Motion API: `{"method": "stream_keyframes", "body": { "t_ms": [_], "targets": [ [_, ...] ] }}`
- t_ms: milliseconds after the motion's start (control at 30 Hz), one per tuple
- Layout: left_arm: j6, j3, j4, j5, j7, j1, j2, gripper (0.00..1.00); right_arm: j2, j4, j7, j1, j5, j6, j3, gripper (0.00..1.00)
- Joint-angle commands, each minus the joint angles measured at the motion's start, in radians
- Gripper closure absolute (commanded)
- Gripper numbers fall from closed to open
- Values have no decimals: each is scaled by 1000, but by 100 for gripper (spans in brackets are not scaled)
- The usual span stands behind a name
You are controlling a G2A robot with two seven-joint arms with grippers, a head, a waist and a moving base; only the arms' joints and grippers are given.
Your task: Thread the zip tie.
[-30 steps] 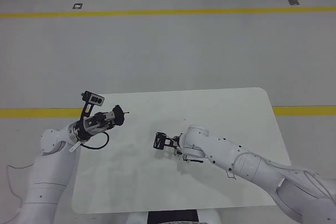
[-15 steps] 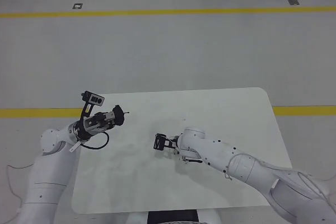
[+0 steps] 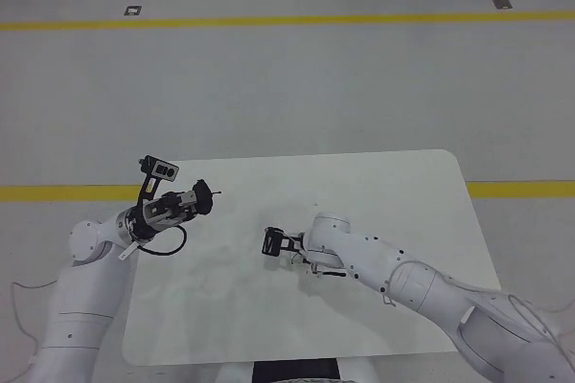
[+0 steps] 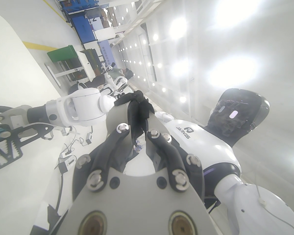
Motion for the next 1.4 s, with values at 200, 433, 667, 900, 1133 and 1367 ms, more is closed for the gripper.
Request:
{"method": "stream_keyframes", "body": {
  "t_ms": [200, 433, 667, 900, 1133, 1367],
  "targets": [
    [0, 0, 0, 0, 0, 0, 0, 100, 3, -7, 20, -25, -34, -4, 25, 78],
    [0, 0, 0, 0, 0, 0, 0, 100, -13, 17, 27, -37, -44, -11, 26, 78],
    [0, 0, 0, 0, 0, 0, 0, 100, -27, 30, 33, -39, -52, -18, 34, 100],
    [0, 0, 0, 0, 0, 0, 0, 100, -27, 3, 52, -47, -66, -16, 61, 100],
    [0, 0, 0, 0, 0, 0, 0, 100, -11, -60, 77, -74, -80, -18, 104, 100],
    [0, 0, 0, 0, 0, 0, 0, 100, 15, -130, 83, -114, -69, -18, 174, 100]
  ]
}}
